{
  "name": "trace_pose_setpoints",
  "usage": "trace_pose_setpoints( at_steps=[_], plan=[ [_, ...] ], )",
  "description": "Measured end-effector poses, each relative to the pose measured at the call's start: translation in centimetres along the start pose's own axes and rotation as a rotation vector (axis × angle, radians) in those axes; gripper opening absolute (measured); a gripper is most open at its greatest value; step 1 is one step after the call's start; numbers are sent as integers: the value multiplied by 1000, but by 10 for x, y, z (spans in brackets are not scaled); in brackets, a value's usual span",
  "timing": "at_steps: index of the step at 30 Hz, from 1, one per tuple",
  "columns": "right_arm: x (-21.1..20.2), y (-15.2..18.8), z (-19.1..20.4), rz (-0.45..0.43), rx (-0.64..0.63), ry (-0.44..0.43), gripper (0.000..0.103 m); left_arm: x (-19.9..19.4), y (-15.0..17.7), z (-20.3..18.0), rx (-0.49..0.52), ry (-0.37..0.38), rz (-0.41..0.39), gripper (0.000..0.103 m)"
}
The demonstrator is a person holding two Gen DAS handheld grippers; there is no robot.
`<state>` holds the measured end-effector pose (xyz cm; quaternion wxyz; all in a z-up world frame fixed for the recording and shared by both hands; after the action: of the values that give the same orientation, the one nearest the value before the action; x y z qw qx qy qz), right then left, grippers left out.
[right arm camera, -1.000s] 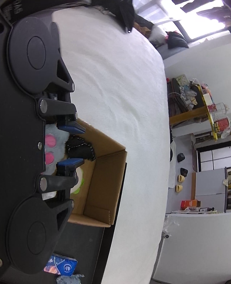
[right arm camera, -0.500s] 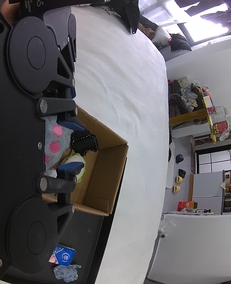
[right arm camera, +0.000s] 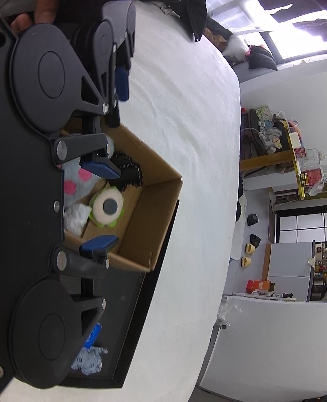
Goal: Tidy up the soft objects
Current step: 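Withdraw the right gripper from the box to the blue tissue pack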
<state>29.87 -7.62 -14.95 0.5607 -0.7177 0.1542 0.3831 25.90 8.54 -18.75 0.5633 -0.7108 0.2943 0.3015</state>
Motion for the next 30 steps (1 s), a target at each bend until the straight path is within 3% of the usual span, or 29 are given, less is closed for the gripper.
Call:
trace_pose_setpoints(
  at_steps=[5,9,11,16,30],
  plan=[
    [5,10,-19,2,-1,37,59,2,0,-4,18,-28,6,56],
    [9,21,-35,-21,38,141,78,6,2,-8,46,-59,22,58],
    [12,25,-43,-27,67,183,80,6,2,-9,58,-76,27,58],
    [23,35,-64,-39,103,248,80,4,1,-7,63,-120,29,59],
    [72,69,-106,80,209,329,80,19,2,-20,119,-231,85,60]
  ],
)
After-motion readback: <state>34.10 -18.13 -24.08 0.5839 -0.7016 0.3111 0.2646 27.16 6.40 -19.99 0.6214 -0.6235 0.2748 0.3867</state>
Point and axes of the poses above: each gripper's, at about its wrist camera, not at the fingertips, and x roughly the way its jaws point, z to its left, y to its underside, the point moved 7 cm from there along x, roughly the way its jaws point, and after that the axes turned 14 degrees about y, right-handed, at the moved point
